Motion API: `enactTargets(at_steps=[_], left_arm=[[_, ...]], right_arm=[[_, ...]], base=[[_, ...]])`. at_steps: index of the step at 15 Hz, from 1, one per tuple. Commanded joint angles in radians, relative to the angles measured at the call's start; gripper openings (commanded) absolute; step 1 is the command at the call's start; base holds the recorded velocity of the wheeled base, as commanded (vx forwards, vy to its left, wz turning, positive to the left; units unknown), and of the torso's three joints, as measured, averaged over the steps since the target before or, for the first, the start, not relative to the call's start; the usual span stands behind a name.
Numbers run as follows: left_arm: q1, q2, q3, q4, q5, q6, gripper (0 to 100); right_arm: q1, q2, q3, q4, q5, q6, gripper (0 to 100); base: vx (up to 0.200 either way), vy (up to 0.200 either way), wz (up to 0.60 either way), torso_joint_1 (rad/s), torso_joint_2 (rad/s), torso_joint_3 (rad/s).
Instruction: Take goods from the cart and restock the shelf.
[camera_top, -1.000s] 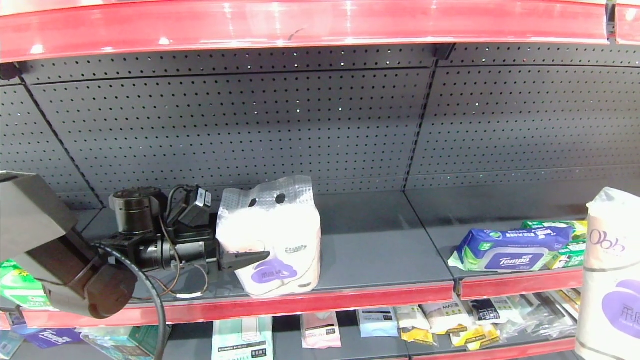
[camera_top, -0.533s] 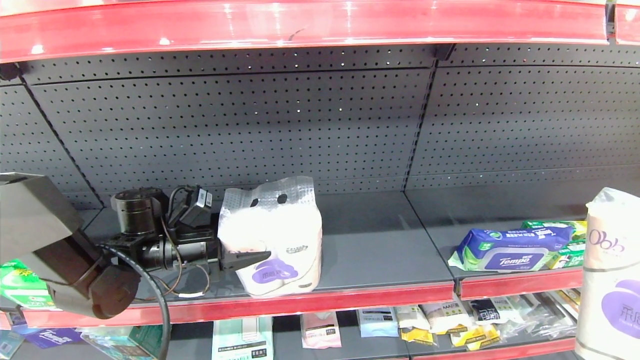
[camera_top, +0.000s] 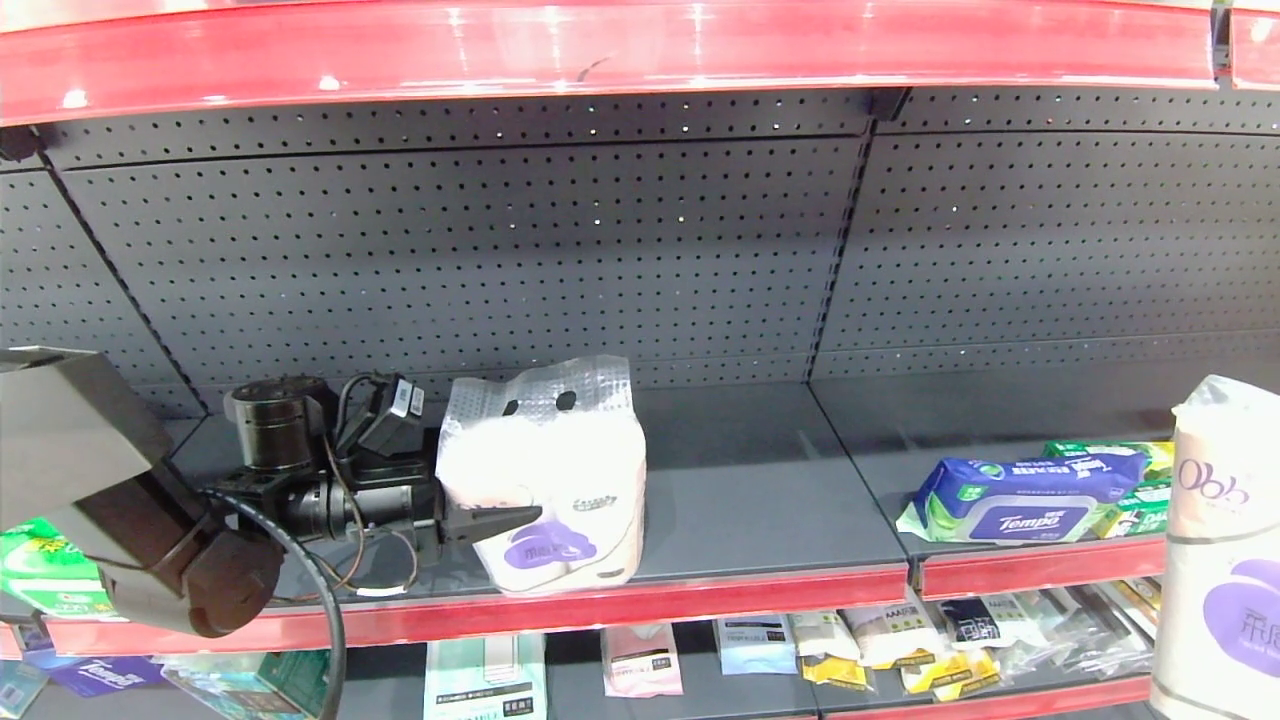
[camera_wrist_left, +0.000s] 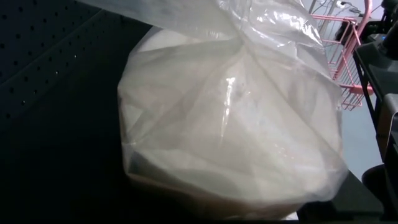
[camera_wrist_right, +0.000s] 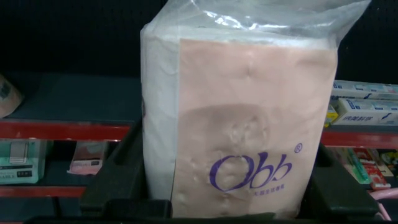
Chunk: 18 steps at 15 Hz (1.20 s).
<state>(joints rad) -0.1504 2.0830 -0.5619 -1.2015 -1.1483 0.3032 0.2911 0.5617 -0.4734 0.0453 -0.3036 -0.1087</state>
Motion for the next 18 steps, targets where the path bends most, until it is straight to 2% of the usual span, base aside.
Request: enactTargets(at_steps=[1, 9, 10, 12, 15, 18], left_arm=[[0.0, 0.005, 0.005, 0.002, 0.001, -0.001, 0], [0.002, 0.003, 0.022, 0.002, 0.007, -0.021, 0], [0.0, 0.003, 0.022, 0.002, 0.012, -0.021, 100], [0.002, 0.003, 0.02, 0.003, 0.012, -0.026, 100], [0.003, -0.006, 0.031, 0.0, 0.013, -0.067, 100], [0.003, -0.023, 0.025, -0.003, 0.013, -0.07, 100]], right_arm=[[0.0, 0.0, -0.004, 0.001, 0.0, 0.0, 0], [0.0, 0.0, -0.005, 0.002, 0.0, 0.0, 0], [0.0, 0.001, -0.005, 0.002, 0.0, 0.0, 0], [0.0, 0.001, -0.005, 0.002, 0.0, 0.0, 0], [0.0, 0.0, -0.004, 0.004, 0.0, 0.0, 0], [0.0, 0.0, -0.004, 0.005, 0.0, 0.0, 0]], base=[[0.0, 0.0, 0.0, 0.0, 0.0, 0.0], [0.0, 0.0, 0.0, 0.0, 0.0, 0.0], [0.0, 0.0, 0.0, 0.0, 0.0, 0.0], [0.0, 0.0, 0.0, 0.0, 0.0, 0.0], [0.0, 0.0, 0.0, 0.0, 0.0, 0.0], [0.0, 0.0, 0.0, 0.0, 0.0, 0.0]])
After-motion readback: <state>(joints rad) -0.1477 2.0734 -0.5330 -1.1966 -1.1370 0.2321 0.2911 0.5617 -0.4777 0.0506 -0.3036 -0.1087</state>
